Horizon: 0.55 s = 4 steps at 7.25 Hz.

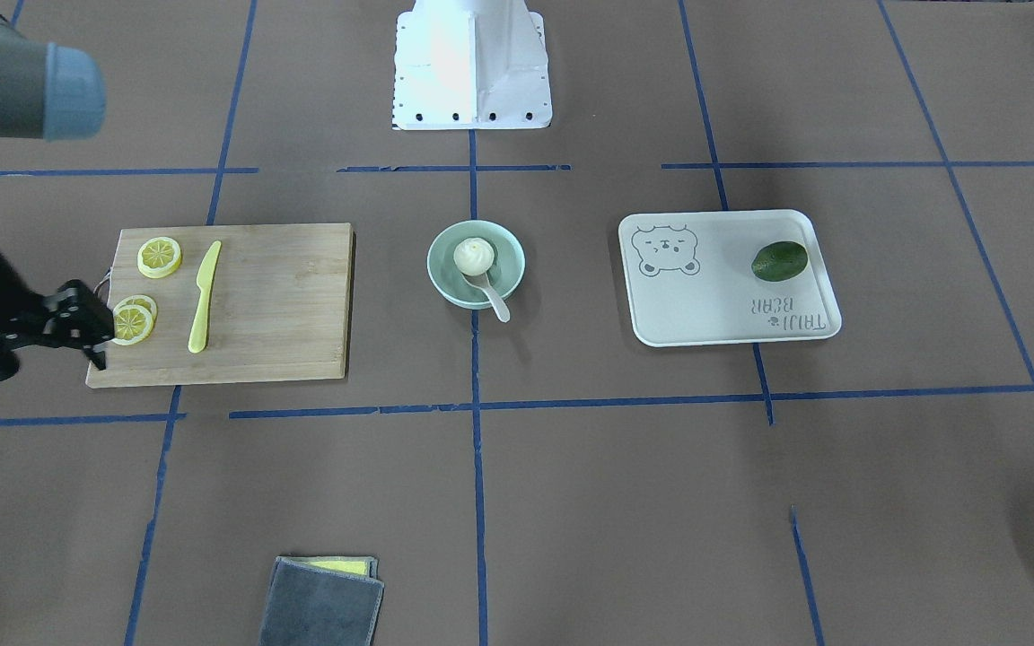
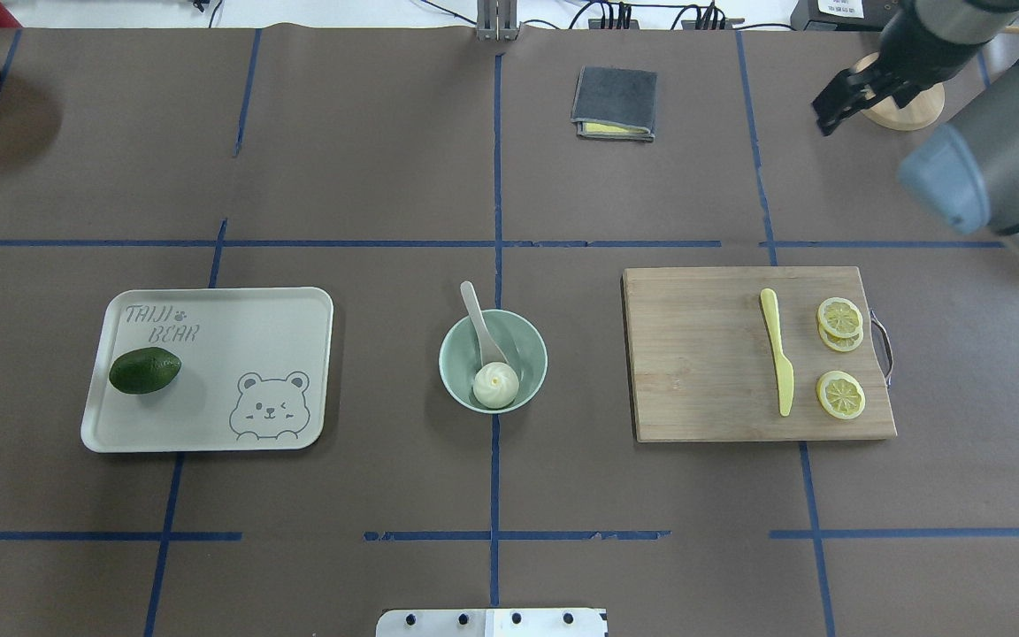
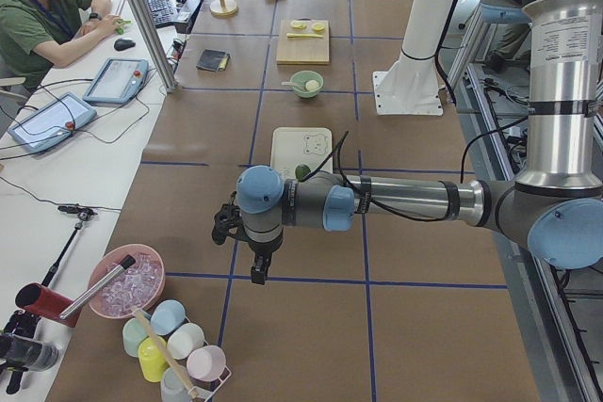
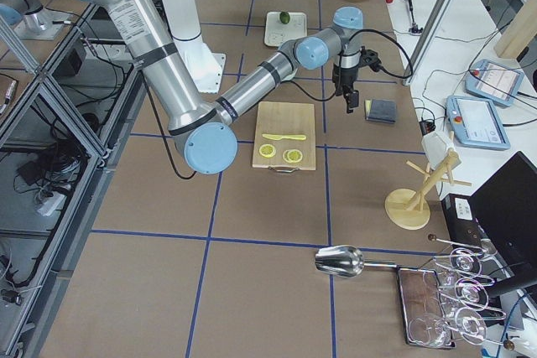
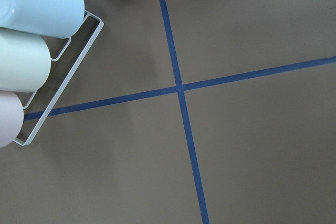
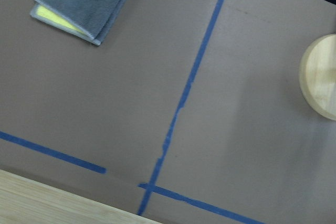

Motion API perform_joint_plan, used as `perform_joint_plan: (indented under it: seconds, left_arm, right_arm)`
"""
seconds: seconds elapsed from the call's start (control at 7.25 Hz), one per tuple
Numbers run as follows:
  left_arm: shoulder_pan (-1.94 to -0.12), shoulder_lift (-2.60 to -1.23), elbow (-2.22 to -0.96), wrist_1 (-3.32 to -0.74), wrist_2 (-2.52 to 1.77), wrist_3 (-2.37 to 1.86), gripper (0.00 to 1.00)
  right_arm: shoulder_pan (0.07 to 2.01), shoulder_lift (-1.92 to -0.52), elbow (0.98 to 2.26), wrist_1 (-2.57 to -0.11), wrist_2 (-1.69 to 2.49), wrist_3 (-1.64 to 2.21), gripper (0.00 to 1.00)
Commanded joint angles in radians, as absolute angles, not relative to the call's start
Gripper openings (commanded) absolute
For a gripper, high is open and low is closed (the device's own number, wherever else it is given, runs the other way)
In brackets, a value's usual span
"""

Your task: Put spoon and bun in bowl

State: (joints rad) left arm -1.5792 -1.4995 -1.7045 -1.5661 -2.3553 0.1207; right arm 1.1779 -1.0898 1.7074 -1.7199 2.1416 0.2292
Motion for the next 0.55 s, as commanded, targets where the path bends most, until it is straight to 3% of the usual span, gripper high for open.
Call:
perform_joint_plan:
  seconds: [0.0,0.14,0.41]
  left_arm:
    - [-1.582,-1.499,-1.717,-1.531,-2.356,0.163,1.0]
    - [-1.582,-1.499,-1.718,-1.531,-2.359,0.163,1.0]
    - [-1.582,-1.5,-1.718,-1.531,-2.365,0.163,1.0]
  right_arm:
    - [1.418,-1.127,1.582,-1.8,2.243,-0.14,1.0]
    - [1.472,-1.202,1.577,-1.796,2.238,-0.171,1.0]
    - [1.522,-1.491,1.569,-1.511,2.23,-0.183,1.0]
